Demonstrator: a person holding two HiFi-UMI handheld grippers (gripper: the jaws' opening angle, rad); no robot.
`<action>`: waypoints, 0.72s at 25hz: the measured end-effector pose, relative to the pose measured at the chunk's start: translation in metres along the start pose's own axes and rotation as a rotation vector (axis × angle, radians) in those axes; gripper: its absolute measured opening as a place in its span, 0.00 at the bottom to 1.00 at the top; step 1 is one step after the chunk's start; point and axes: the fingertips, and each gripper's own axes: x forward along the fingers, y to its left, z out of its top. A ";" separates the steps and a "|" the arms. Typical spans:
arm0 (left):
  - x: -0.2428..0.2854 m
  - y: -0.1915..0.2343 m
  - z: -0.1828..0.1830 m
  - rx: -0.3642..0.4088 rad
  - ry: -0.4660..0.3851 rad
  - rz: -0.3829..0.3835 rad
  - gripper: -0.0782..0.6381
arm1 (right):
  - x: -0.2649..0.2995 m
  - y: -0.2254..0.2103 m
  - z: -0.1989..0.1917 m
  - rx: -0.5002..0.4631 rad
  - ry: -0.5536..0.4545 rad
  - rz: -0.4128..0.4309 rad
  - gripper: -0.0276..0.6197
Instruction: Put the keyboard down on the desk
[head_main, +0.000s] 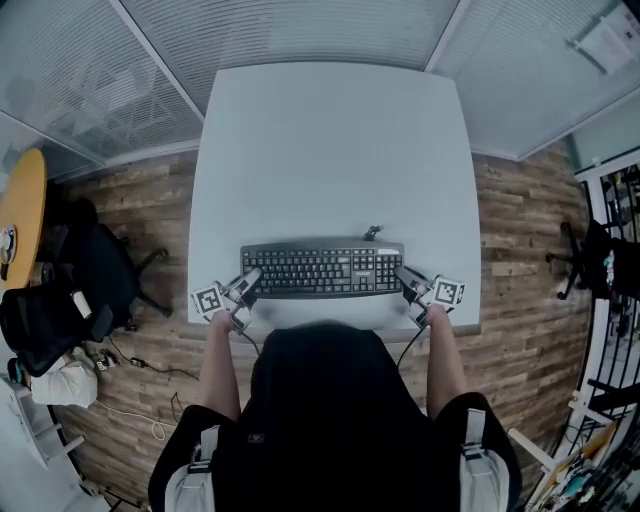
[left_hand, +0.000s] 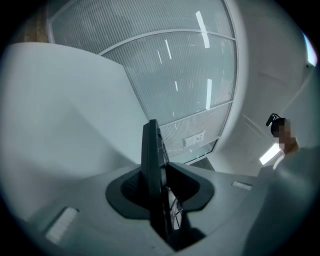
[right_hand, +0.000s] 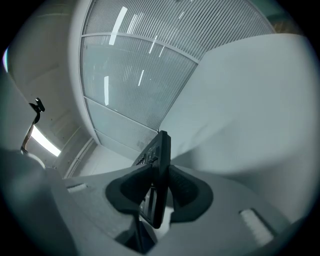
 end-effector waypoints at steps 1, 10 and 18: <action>0.000 0.001 0.000 -0.004 0.004 0.013 0.25 | 0.001 -0.001 0.000 0.004 -0.002 -0.006 0.21; 0.007 0.007 0.013 0.033 0.017 0.029 0.26 | 0.008 -0.006 0.003 0.024 -0.010 -0.046 0.21; 0.017 0.017 0.015 0.113 0.032 0.068 0.26 | 0.003 -0.023 0.000 0.035 -0.003 -0.133 0.21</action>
